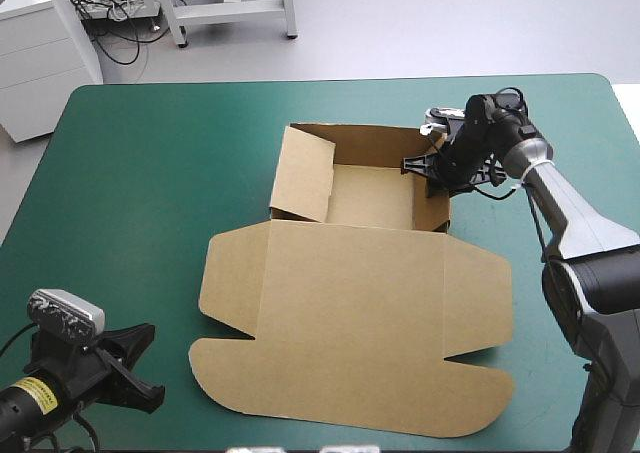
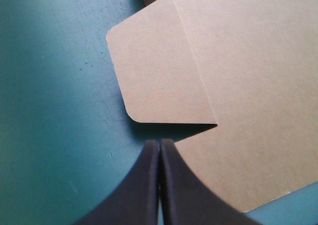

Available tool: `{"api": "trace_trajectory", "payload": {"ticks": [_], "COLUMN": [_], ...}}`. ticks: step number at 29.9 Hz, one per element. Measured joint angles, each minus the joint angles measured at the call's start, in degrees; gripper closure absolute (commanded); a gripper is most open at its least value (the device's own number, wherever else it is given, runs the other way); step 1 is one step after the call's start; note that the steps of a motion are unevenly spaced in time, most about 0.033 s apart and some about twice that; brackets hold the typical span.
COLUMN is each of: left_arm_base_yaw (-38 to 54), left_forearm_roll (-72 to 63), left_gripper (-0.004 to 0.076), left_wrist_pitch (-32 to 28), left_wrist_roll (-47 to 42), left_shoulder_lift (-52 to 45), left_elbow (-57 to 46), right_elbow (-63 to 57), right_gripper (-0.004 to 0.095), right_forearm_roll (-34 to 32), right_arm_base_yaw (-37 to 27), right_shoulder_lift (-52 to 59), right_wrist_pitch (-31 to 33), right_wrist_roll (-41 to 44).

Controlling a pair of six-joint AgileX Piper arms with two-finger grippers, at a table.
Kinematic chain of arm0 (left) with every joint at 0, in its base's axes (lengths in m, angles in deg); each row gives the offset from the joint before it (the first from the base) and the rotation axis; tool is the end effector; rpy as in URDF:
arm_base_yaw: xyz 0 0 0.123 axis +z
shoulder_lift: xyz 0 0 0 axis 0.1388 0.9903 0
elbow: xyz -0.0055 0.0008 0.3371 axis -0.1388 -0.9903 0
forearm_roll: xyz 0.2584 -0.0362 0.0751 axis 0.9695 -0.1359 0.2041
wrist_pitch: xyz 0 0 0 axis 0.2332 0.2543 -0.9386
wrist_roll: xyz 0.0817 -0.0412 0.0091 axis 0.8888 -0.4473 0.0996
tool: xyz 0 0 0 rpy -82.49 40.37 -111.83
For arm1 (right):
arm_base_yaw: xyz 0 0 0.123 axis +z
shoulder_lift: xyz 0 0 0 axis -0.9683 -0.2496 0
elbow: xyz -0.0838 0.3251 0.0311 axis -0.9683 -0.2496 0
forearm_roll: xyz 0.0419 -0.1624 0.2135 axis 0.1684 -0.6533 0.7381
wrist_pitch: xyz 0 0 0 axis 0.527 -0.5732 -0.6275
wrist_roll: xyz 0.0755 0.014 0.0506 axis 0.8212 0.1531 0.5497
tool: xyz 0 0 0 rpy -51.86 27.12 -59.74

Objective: Fold the box

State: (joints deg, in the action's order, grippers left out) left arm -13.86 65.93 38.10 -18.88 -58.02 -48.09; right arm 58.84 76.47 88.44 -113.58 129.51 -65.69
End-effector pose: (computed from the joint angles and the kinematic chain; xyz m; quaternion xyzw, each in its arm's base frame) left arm 0.0235 -0.0203 0.3625 0.1801 0.8701 -0.1415 0.4364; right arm 0.4466 0.1143 0.3174 -0.0173 0.9867 0.0937 0.1319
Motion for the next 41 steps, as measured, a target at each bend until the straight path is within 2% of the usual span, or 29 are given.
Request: {"api": "trace_trajectory", "payload": {"ticks": [10, 19, 24, 28, 36, 41], "left_arm_base_yaw": [0.0, 0.0, 0.0, 0.0, 0.0, 0.0], "left_forearm_roll": [1.0, 2.8, 2.8, 2.8, 2.9, 3.0], "left_gripper": [0.0756, 0.0756, 0.0756, 0.0756, 0.0756, 0.0756], "left_wrist_pitch": [-0.1, -0.1, -0.1, -0.1, 0.2, 0.3], "left_wrist_roll": [0.4, 0.5, 0.5, 0.5, 0.6, 0.7], "left_shoulder_lift": [0.0, 0.0, 0.0, 0.0, 0.0, 0.0], "left_elbow": [-0.2, -0.3, -0.3, -0.3, -0.3, -0.3], "right_elbow": [1.9, 17.9, 20.3, 20.5, 19.5, 18.2], "right_gripper": [0.0912, 0.0912, 0.0912, 0.0931, 0.0931, 0.0931], "right_forearm_roll": [-1.1, -4.8, -9.3, -10.3, -10.8, -10.9], "right_arm_base_yaw": [0.0, -3.6, -10.9, -18.7, -32.3, -37.5], "right_shoulder_lift": [-0.1, 4.9, 11.6, 13.4, 12.0, 7.7], "right_wrist_pitch": [3.0, 5.2, 5.5, 5.5, 5.5, 5.5], "right_wrist_roll": [-1.1, -3.4, -4.9, -5.3, -7.6, -8.7]}}
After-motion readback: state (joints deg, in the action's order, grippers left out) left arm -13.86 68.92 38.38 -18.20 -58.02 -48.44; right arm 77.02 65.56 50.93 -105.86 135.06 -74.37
